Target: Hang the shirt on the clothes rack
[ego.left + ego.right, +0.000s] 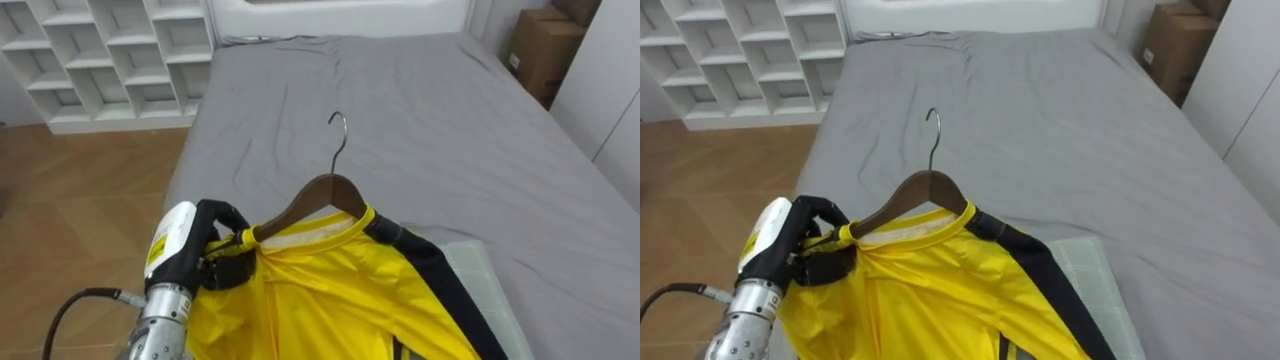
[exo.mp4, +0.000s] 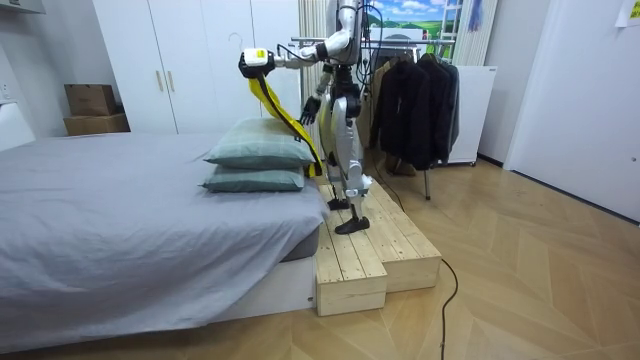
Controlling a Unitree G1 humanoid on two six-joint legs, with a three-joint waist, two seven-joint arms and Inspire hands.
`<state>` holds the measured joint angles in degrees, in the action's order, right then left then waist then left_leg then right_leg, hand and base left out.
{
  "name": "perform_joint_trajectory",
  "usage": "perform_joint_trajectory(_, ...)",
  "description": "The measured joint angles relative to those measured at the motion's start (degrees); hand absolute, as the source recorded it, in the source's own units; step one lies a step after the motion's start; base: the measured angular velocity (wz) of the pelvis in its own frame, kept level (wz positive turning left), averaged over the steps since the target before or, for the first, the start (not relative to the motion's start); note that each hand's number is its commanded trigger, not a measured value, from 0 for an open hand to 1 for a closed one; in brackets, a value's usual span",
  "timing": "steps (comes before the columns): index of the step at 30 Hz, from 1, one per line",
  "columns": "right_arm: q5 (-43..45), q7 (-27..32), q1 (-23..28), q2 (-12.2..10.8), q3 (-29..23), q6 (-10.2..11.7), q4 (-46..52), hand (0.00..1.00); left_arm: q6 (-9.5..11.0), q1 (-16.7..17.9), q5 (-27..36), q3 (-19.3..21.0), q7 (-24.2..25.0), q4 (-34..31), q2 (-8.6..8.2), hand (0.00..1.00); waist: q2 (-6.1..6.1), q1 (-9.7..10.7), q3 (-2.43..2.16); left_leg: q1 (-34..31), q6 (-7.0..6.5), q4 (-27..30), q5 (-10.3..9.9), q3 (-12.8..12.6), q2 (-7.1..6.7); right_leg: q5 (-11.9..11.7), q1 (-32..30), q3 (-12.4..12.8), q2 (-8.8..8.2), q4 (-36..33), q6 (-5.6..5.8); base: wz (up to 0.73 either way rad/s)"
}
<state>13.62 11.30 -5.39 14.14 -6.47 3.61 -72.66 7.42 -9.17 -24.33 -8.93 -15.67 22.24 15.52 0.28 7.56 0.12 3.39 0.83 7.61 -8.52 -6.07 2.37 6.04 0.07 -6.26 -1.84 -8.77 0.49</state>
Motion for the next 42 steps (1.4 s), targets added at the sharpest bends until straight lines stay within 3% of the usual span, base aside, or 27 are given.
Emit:
perform_joint_trajectory(5, 6.0, 6.6, 0.1, 0.2, -0.3, 0.1, 14.2, 0.0, -0.7, 0.0, 0.0, 0.1, 0.0, -1.2, 0.04, 1.0, 0.25, -0.2, -0.21, -0.7, 0.0, 0.2, 0.0, 0.0, 0.0, 0.0, -0.8, 0.1, -0.02, -0.3, -0.02, 0.0)
perform_joint_trajectory(10, 10.9, 11.9, 4.4, -0.5, 1.2, 0.6, 37.0, 0.0, -2.1, 0.1, 0.0, -0.2, 0.0, -3.9, -0.13, 1.0, 0.4, -1.6, -0.4, -0.1, 0.0, 0.2, 0.0, -0.2, 0.07, 0.0, -0.6, 0.4, -0.01, -0.9, -0.02, -0.02)
perform_joint_trajectory(14, 16.4, 13.3, 5.8, -0.4, 3.4, 0.7, 45.5, 0.0, -2.1, 0.1, 0.0, -0.2, 0.0, -5.8, -0.06, 1.0, 0.38, -3.2, -0.39, 0.5, 0.0, 0.1, 0.0, -1.1, 0.06, 0.0, -0.5, 1.2, -0.01, -0.9, -0.01, -0.1)
perform_joint_trajectory(21, 17.8, 12.8, 7.2, -0.4, 6.7, 1.4, 59.7, 0.0, -2.1, 0.5, 0.0, -0.2, 0.3, -5.9, -0.15, 1.0, 0.27, -3.7, -0.32, 1.1, 0.0, 0.0, 0.0, -1.1, 0.04, 0.2, 0.3, 1.4, 0.03, -0.9, 0.13, 0.0)
perform_joint_trajectory(34, 13.5, 5.9, 7.1, 0.9, 10.9, 2.7, 68.7, 0.0, -2.1, 0.5, -0.4, -0.3, 0.4, -7.6, -0.86, 1.0, -0.11, -5.7, -0.07, 1.3, 0.01, -0.1, 0.0, -1.3, 0.05, 0.2, 0.2, 1.5, 0.04, -1.1, 0.09, 0.0)
perform_joint_trajectory(42, 6.0, -4.0, 5.8, 1.0, 12.5, 2.6, 69.0, 0.0, -2.1, 0.5, -4.0, -0.3, 0.6, -7.7, -1.03, 1.0, -0.53, -6.6, 0.2, 1.1, 0.02, -0.3, -0.2, -1.4, 0.06, 0.2, -0.1, 1.5, 0.02, -1.0, 0.12, -0.01)
